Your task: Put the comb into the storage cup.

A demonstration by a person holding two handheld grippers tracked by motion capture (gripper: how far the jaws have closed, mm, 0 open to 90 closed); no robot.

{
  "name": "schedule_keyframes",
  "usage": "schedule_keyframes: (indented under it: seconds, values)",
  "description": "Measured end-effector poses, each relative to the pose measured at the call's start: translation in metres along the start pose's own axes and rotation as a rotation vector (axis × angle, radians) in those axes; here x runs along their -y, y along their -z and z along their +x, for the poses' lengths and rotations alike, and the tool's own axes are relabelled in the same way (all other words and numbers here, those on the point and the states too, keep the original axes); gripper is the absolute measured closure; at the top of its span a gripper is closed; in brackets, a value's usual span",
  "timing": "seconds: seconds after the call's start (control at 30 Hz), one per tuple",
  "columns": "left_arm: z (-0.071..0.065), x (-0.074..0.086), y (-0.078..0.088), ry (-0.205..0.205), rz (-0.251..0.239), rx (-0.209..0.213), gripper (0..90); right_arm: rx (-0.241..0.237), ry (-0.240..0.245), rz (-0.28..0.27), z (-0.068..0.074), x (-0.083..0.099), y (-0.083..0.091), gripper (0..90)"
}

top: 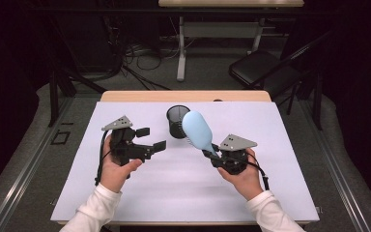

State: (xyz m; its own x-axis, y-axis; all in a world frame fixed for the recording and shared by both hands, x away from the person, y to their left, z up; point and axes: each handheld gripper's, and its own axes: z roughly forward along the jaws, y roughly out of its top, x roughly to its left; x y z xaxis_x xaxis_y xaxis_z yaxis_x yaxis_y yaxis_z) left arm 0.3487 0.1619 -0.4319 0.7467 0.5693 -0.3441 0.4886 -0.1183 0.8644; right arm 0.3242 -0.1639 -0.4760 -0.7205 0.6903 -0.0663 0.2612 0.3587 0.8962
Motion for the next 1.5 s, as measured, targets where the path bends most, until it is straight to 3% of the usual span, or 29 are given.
schedule_keyframes:
  seconds: [0.6,1.07,1.33,1.5]
  values:
    - [-0.017,-0.027,-0.024,-0.014,0.055,0.057,3.9,0.002,0.005,-0.005,0.002,0.002,-0.002,69.4]
    - [-0.021,-0.037,-0.038,0.001,0.087,0.055,4.3,0.003,0.006,-0.012,0.003,0.002,-0.002,69.3]
    - [-0.021,-0.04,-0.043,0.014,0.083,0.058,4.4,0.003,0.01,-0.013,0.004,0.002,-0.003,69.4]
    - [-0.021,-0.04,-0.046,0.01,0.063,0.04,4.4,0.003,0.01,-0.013,0.004,0.002,-0.003,69.3]
